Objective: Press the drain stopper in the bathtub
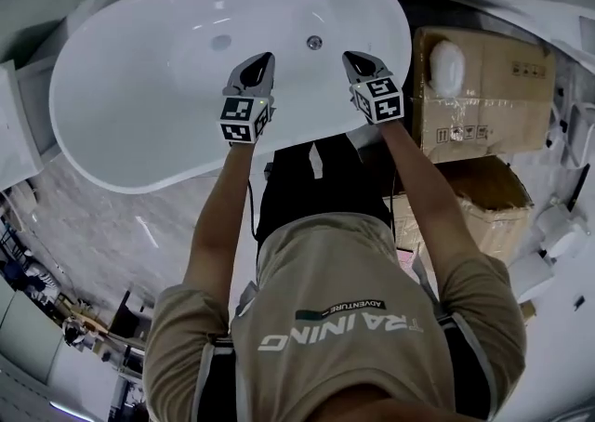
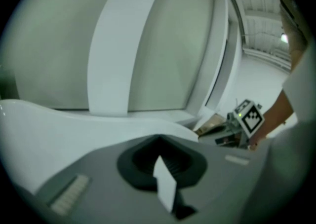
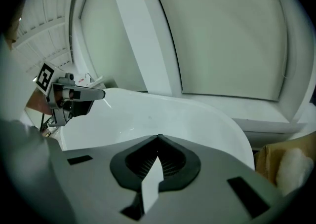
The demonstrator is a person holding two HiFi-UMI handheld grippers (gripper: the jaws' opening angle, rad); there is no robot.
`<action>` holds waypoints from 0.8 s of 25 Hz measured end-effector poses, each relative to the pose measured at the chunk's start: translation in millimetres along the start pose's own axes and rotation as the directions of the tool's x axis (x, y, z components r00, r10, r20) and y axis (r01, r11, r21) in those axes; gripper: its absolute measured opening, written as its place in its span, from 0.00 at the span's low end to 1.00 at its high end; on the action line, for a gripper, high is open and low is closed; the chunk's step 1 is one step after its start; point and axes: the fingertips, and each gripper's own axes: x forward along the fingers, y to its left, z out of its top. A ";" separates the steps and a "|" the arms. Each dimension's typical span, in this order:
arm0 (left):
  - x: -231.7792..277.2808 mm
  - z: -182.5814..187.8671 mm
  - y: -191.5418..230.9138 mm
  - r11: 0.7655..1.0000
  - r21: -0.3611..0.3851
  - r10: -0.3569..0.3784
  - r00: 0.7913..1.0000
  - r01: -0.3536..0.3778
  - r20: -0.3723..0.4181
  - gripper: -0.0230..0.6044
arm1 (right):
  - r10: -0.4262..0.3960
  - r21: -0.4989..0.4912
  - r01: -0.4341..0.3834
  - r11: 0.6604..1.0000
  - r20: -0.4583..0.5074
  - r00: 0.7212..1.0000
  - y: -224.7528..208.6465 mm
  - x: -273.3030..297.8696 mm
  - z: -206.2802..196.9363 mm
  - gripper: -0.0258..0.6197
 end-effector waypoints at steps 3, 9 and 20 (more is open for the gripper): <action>21.6 -33.2 13.8 1.000 -0.009 0.003 1.000 -0.003 -0.029 0.04 | -0.007 -0.067 0.003 0.998 -0.054 0.999 -6.9 29.3 -26.3 0.05; 61.8 -100.7 39.5 1.000 -0.029 -0.006 0.995 0.003 -0.101 0.04 | 0.021 -0.084 -0.032 0.996 -0.133 0.991 -16.4 81.6 -68.7 0.05; 132.6 -204.2 59.3 0.998 -0.059 -0.011 0.974 -0.002 -0.225 0.04 | 0.095 -0.110 -0.136 0.985 -0.315 0.944 -38.8 172.8 -164.3 0.05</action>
